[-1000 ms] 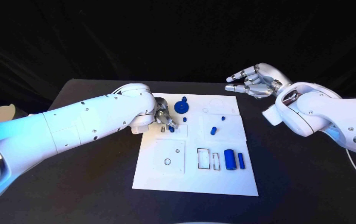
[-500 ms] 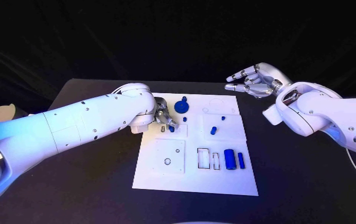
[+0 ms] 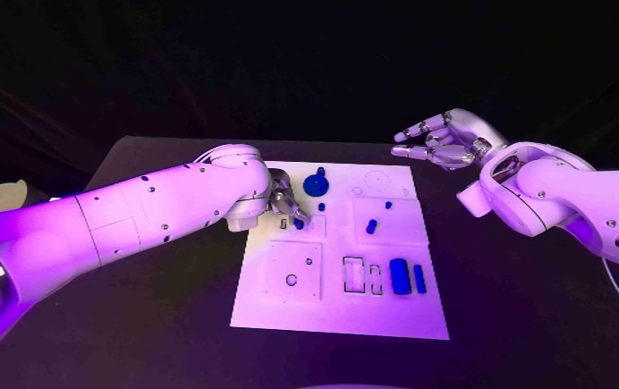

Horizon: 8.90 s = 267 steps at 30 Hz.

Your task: Assemble the parts on the task board

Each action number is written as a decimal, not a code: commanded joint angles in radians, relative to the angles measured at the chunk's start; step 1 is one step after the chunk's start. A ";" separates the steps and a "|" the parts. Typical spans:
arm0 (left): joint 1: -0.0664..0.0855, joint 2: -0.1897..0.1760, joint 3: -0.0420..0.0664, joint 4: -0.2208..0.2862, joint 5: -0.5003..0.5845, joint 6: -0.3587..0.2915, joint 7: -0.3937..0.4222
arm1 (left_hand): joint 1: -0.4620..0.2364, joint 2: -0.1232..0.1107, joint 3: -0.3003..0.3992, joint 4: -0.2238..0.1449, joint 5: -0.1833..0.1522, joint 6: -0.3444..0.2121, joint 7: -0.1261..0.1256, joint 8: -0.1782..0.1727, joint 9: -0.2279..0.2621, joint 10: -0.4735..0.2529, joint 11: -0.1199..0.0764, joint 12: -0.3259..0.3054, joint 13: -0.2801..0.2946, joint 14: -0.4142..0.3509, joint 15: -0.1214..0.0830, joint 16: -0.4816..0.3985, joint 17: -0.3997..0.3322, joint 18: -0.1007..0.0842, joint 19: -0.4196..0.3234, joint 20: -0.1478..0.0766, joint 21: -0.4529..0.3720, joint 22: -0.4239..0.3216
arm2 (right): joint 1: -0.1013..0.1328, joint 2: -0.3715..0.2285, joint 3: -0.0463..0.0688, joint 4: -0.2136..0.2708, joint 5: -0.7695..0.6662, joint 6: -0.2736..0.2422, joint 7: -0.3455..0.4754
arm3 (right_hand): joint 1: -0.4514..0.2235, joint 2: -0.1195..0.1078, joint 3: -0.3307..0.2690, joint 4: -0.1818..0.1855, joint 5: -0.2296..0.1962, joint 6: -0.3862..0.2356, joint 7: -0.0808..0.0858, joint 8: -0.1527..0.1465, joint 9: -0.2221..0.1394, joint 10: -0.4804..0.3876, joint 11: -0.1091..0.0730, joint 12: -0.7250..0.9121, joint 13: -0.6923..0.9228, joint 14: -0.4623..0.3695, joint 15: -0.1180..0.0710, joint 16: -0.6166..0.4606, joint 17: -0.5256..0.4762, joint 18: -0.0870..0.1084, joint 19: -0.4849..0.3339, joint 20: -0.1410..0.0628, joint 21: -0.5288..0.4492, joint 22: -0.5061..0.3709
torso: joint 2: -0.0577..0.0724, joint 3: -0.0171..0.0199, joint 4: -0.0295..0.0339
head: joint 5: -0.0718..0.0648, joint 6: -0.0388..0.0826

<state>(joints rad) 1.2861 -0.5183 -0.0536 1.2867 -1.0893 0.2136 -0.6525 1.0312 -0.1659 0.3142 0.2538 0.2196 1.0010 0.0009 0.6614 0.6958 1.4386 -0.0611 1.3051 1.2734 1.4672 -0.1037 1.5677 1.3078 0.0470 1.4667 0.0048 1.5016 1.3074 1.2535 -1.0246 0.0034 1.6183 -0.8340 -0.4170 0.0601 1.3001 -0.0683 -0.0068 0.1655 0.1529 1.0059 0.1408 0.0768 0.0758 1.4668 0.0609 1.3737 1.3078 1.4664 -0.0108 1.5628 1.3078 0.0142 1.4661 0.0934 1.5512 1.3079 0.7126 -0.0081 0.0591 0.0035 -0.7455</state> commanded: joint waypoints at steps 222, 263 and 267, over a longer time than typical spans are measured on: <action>0.041 -0.080 0.017 -0.024 0.134 -0.106 0.056 | 0.235 0.043 0.374 -0.147 -0.082 -0.055 0.045 -0.062 -0.143 -0.056 0.034 -0.097 -0.127 0.104 0.023 0.003 0.263 -0.002 0.012 0.023 -0.055 0.088 | -0.013 0.040 -0.004 -0.049 -0.013 0.055 0.006 | -0.012 0.019 -0.035 0.013 0.018 0.001 0.000 -0.003 0.002 0.025 -0.005 0.003 0.166 0.100 -0.005 -0.005 0.245 -0.002 0.078 -0.002 -0.006 0.218 | -0.004 -0.0010 0.0072 | 0.015 0.001; -0.002 -0.112 -0.007 0.083 0.053 -0.048 0.024 | 0.205 0.019 0.399 -0.159 -0.086 -0.046 0.035 -0.029 -0.128 -0.036 0.026 -0.068 -0.099 0.104 0.017 0.003 0.263 -0.007 0.024 0.017 -0.040 0.110 | -0.016 0.040 -0.005 -0.052 -0.013 0.055 0.008 | -0.012 0.019 -0.037 0.014 0.018 0.002 0.000 -0.003 0.002 0.024 -0.005 0.000 0.165 0.099 -0.005 -0.006 0.243 -0.002 0.077 -0.002 -0.006 0.217 | -0.001 0.0004 0.0032 | 0.021 -0.014; -0.003 -0.109 -0.007 0.081 0.052 -0.041 0.024 | 0.204 0.017 0.398 -0.160 -0.086 -0.046 0.034 -0.028 -0.128 -0.035 0.025 -0.067 -0.098 0.104 0.017 0.003 0.263 -0.007 0.025 0.017 -0.040 0.111 | -0.017 0.040 -0.005 -0.052 -0.013 0.055 0.008 | -0.012 0.019 -0.037 0.014 0.018 0.002 0.000 -0.003 0.002 0.024 -0.005 0.000 0.165 0.099 -0.005 -0.006 0.243 -0.002 0.077 -0.002 -0.006 0.217 | -0.001 0.0007 0.0046 | 0.019 -0.015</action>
<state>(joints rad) 1.2862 -0.6289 -0.0591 1.3696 -1.0296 0.1397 -0.6239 1.2338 -0.1582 0.6155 0.1874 0.1343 0.9437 0.0512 0.6269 0.5666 1.3973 -0.0375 1.2349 1.1736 1.4687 -0.0800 1.5677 1.3078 0.0315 1.4683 0.0247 1.4560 1.3077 1.2376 -0.9855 -0.0013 1.5653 -0.8376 -0.3751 0.0610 1.2883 -0.0566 -0.0384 0.1807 0.1663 1.0059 0.1408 0.0768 0.0762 1.4668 0.0610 1.3737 1.3078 1.4664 -0.0108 1.5629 1.3077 0.0141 1.4661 0.0934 1.5513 1.3075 0.7114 -0.0076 0.0626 0.0239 -0.7597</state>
